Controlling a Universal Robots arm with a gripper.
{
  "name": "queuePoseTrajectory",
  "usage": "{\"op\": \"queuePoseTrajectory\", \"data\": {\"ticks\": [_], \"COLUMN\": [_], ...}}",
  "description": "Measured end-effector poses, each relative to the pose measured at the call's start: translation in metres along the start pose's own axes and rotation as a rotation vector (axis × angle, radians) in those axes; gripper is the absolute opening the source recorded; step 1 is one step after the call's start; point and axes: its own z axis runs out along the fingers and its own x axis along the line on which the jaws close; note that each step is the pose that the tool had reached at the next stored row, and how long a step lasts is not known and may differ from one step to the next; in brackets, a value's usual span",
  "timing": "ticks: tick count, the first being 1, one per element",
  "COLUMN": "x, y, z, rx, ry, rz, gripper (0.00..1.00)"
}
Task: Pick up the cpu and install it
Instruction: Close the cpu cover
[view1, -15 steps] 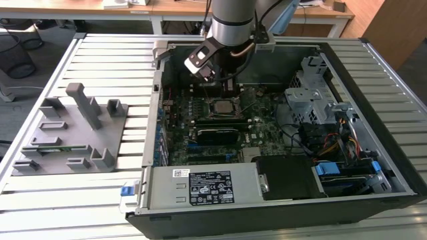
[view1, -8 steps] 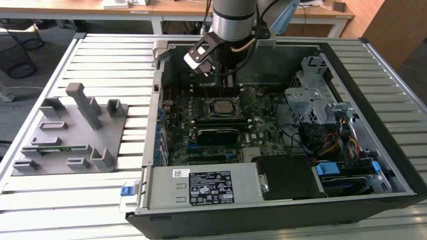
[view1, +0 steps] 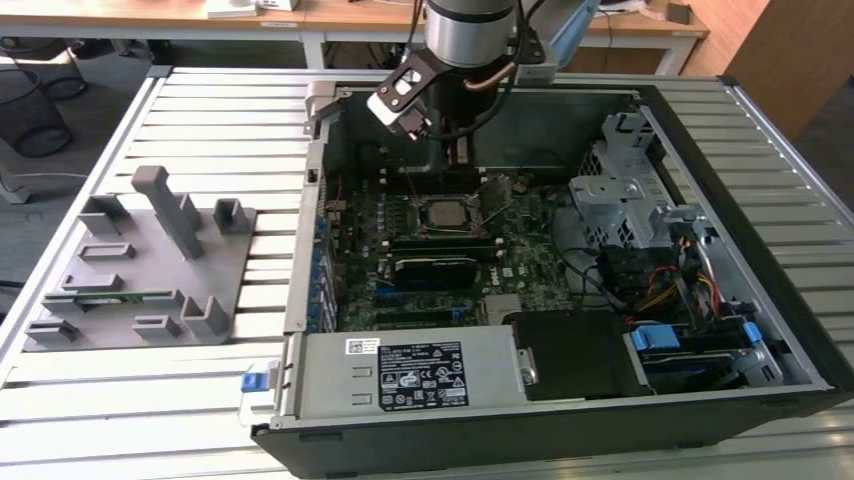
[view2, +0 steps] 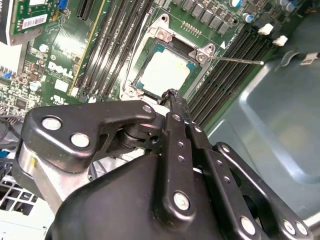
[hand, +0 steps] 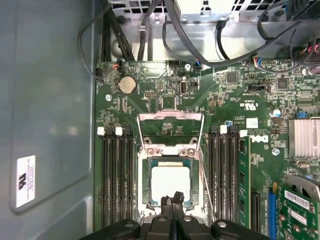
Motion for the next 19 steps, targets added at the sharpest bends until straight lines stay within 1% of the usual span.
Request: {"op": "queuePoseTrajectory", "data": {"ticks": [3,4,7,9,19], "x": [0.0003,0.0005,0.0005,0.0005,0.0005], "y": [0.0002,0.0015,0.0076,0.0116,0.0257], "z": [-0.0059,-0.0074,-0.0073,-0.0071,-0.0064], "rx": [0.0002,0.0025,0.0077,0.008,0.0079], "ry": [0.0001,0.0,-0.0002,-0.0001,-0.0002], "rz": [0.0,0.0,0.0,0.0,0.001], "gripper": [0.11,0.11,0.11,0.11,0.11]}}
